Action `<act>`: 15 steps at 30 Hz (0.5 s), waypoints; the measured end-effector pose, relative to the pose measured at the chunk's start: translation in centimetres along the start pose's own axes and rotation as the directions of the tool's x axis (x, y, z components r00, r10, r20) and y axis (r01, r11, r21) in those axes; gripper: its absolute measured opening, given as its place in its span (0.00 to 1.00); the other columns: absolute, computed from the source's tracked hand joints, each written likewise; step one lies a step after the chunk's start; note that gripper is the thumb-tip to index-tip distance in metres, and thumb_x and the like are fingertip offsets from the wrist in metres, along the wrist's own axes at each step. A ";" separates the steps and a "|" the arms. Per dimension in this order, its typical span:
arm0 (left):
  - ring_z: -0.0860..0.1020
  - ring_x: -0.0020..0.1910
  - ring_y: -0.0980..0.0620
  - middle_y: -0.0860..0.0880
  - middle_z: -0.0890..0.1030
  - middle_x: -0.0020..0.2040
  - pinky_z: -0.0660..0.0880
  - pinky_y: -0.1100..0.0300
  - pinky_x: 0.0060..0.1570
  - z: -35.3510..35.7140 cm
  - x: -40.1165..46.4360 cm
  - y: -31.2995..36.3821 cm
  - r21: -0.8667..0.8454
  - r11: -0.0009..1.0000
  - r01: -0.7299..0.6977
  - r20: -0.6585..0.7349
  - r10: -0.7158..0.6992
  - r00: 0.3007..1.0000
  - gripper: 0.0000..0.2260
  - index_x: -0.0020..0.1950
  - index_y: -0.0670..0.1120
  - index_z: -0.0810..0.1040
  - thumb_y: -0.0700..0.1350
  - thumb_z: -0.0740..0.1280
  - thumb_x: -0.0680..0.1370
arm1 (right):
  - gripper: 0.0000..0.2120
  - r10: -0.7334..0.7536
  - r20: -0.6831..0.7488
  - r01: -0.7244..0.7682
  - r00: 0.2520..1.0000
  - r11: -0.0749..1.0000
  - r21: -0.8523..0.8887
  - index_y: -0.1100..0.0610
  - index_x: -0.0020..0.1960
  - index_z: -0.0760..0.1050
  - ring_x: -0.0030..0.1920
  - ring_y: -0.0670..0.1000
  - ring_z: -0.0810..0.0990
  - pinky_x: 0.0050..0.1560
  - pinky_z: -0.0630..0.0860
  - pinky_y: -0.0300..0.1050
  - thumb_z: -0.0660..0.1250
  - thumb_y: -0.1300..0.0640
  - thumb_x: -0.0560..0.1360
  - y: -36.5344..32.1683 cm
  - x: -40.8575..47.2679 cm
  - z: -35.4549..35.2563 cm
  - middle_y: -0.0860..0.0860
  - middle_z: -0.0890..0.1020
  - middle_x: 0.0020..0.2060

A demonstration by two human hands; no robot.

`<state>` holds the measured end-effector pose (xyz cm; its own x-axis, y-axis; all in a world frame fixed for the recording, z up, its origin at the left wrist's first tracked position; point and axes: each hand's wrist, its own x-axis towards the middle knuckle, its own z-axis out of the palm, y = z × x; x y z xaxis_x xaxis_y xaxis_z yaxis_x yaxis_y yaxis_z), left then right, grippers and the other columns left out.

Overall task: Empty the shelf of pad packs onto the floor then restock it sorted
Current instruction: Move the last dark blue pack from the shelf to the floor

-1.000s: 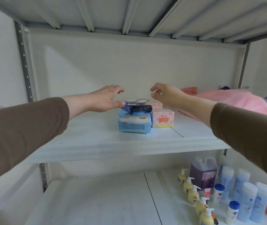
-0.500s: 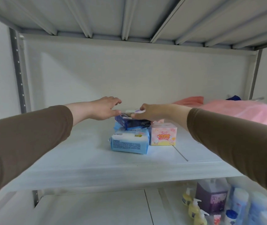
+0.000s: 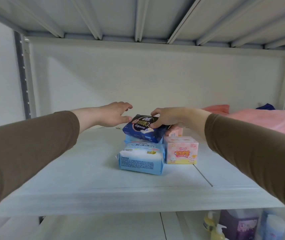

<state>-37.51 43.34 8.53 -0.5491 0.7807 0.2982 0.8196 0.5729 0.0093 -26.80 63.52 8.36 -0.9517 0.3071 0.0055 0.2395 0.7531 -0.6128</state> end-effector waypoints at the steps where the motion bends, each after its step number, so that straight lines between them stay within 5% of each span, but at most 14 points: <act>1: 0.64 0.72 0.47 0.45 0.67 0.74 0.62 0.56 0.70 -0.1 0.0 -0.1 -0.004 1.000 0.002 -0.004 -0.002 1.000 0.27 0.78 0.45 0.59 0.54 0.60 0.82 | 0.30 -0.008 -0.008 0.008 1.000 1.000 0.001 0.49 0.74 0.64 0.60 0.57 0.78 0.48 0.83 0.50 0.72 0.59 0.76 0.0 0.2 -0.2 0.55 0.75 0.64; 8: 0.65 0.72 0.47 0.46 0.66 0.74 0.63 0.53 0.70 -0.1 -0.1 -1.2 -0.026 1.000 0.018 -0.009 -0.018 1.000 0.31 0.79 0.46 0.57 0.56 0.63 0.81 | 0.31 -0.090 -0.015 0.088 0.996 0.989 -0.115 0.51 0.74 0.64 0.57 0.58 0.80 0.55 0.81 0.54 0.71 0.63 0.75 -0.9 1.1 -0.8 0.53 0.75 0.65; 15: 0.65 0.73 0.48 0.46 0.64 0.75 0.63 0.56 0.70 -1.2 -1.8 -1.4 -0.072 0.997 0.022 -0.054 -0.026 0.998 0.35 0.80 0.47 0.55 0.56 0.67 0.78 | 0.10 -0.090 -0.085 0.071 0.992 0.977 -0.202 0.57 0.58 0.78 0.57 0.57 0.81 0.62 0.77 0.53 0.70 0.60 0.77 -2.9 -0.7 -2.0 0.56 0.83 0.54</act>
<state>-37.46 40.84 9.17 -0.5606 0.7512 0.3485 0.8169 0.5706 0.0842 -26.48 62.26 11.71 -0.9496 0.2863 0.1274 0.2051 0.8752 -0.4382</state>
